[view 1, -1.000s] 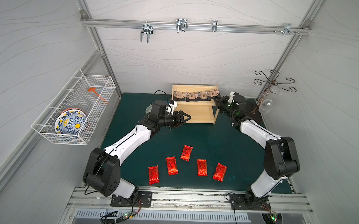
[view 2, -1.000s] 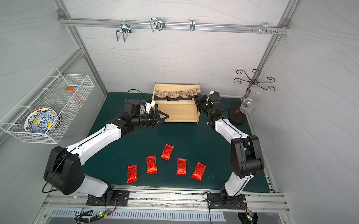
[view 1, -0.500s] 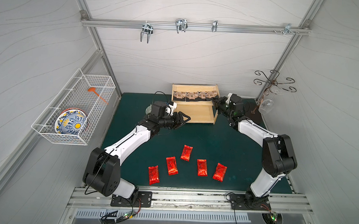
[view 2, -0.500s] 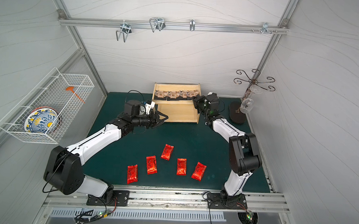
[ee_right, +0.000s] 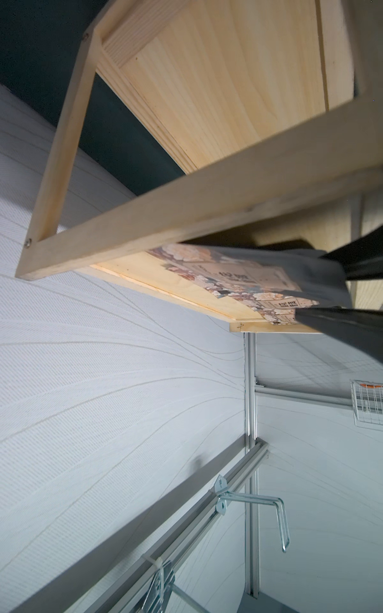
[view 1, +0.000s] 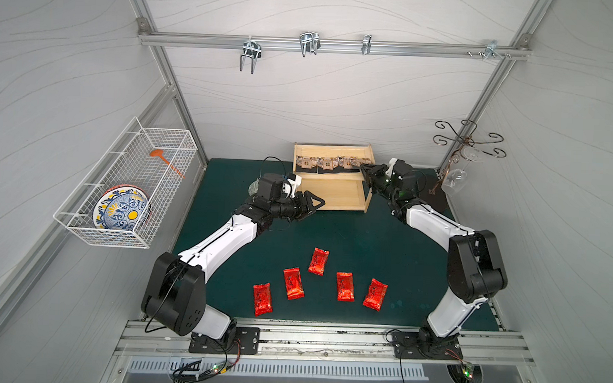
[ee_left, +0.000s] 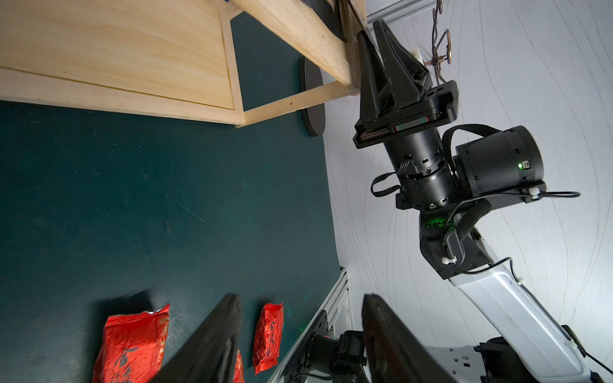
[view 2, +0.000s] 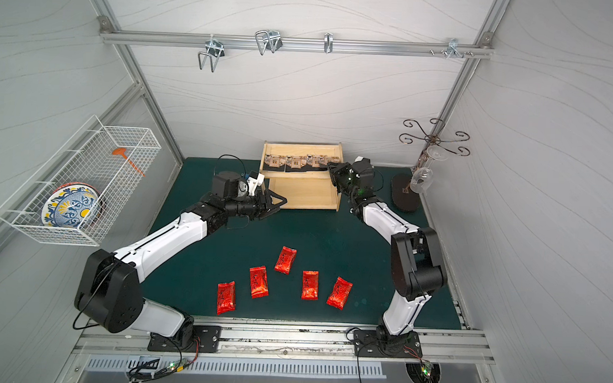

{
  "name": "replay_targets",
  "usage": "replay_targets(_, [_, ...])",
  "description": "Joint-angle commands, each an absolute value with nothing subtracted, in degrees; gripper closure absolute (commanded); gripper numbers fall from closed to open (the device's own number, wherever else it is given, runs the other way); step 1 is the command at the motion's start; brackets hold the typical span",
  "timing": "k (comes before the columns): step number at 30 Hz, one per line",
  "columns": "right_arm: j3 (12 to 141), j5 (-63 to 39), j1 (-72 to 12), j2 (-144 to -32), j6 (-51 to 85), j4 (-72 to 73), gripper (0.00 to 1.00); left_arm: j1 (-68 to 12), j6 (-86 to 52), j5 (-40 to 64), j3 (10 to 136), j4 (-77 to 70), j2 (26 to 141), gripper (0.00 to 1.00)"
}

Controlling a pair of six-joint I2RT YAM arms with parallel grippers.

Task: Place the tea bags on the shelf by color
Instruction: Place the tea bag on the shelf.

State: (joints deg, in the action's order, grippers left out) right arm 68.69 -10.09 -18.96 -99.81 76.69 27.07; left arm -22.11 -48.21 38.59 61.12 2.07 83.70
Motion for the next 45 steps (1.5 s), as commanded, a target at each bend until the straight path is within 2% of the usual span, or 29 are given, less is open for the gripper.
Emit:
replay_targets(1, [68.7, -9.2, -18.9, -99.9, 78.1, 23.2, 0.72, -21.6, -47.9, 39.5, 61.2, -1.0, 83.2, 0.37])
replay_targets(16, [80.2, -9.4, -18.6, -98.4, 82.3, -9.3, 0.40, -21.3, -48.7, 39.6, 60.7, -2.3, 82.8, 0.37])
replay_targets(23, [83.2, -10.1, -18.0, -98.0, 83.8, -16.2, 0.26, -21.2, -48.9, 39.6, 60.7, -2.5, 82.5, 0.37])
replay_targets(30, [84.5, -12.6, -17.8, -97.3, 83.0, -16.6, 0.25, -21.1, -48.7, 39.2, 60.6, -2.2, 81.8, 0.37])
replay_targets(34, [85.1, -13.9, -17.8, -94.7, 75.6, -18.3, 0.27, -20.9, -47.9, 38.3, 61.0, -0.2, 80.9, 0.38])
replay_targets(37, [82.8, -15.4, -18.1, -90.1, 62.5, -17.7, 0.27, -20.9, -45.7, 35.9, 62.1, 5.6, 79.8, 0.39])
replay_targets(39, [78.1, -20.3, -18.9, -86.0, 51.2, -13.7, 0.29, -20.9, -43.7, 33.9, 62.3, 11.2, 79.1, 0.40])
replay_targets(45, [64.2, -14.1, -29.7, -76.0, 26.7, -17.5, 0.31, -20.9, -38.0, 28.3, 59.3, 24.9, 76.1, 0.41])
